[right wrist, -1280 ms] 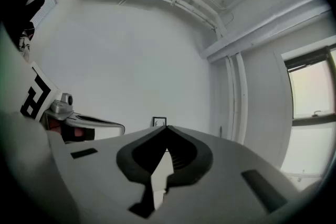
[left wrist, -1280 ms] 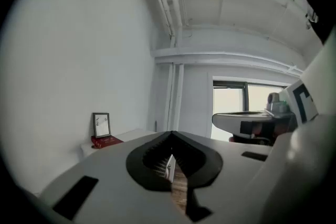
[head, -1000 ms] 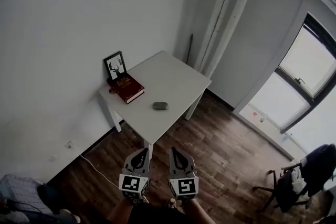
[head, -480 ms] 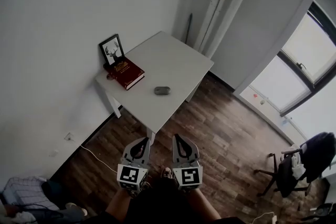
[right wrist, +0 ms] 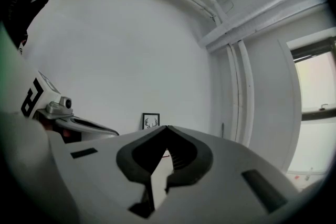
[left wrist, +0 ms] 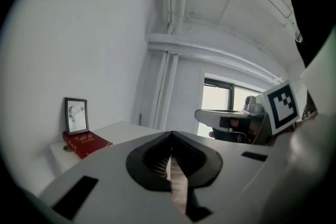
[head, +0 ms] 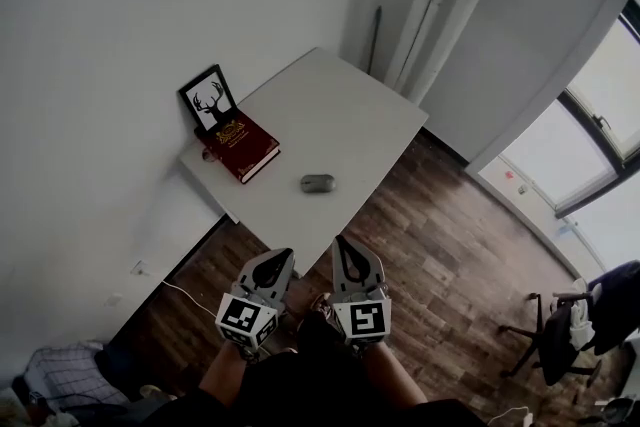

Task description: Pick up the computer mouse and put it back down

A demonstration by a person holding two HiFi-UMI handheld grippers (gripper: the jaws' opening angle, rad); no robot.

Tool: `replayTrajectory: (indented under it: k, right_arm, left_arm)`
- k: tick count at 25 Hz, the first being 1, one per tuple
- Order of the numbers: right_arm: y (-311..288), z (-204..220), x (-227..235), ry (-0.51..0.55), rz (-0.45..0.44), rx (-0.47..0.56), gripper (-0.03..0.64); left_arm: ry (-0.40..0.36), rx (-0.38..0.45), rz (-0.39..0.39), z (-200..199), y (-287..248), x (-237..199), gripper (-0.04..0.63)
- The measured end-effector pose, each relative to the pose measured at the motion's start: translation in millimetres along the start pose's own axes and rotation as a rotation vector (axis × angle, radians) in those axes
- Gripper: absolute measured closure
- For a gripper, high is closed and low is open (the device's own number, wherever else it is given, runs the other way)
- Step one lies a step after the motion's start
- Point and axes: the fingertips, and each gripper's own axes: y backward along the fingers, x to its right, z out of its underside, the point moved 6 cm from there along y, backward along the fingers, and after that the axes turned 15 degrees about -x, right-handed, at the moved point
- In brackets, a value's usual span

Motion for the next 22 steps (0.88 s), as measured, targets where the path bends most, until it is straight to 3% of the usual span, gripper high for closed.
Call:
replayTrajectory:
  k: [6, 10, 16, 22]
  right_arm:
    - [-55.8, -10.8, 51.2, -0.031, -0.012, -0.008, 0.597]
    - [-80.7, -4.5, 81.0, -0.056, -0.005, -0.031, 0.597]
    - [-108.3, -0.4, 105.2, -0.087, 0.029, -0.063, 0.597]
    - [-137.4, 7.2, 114.9, -0.112, 0.107, -0.126, 0.597]
  left_arm:
    - [-0.036, -0.071, -0.025, -29.8, -60.7, -30.3, 0.595]
    - [-0.047, -0.065, 0.047, -35.3, -90.2, -37.4, 0.594]
    - [-0.088, -0.199, 0.031, -29.9, -125.3, -69.2, 0.594]
    - [-0.252, -0.358, 0.097, -20.1, -171.9, -106.6, 0.594]
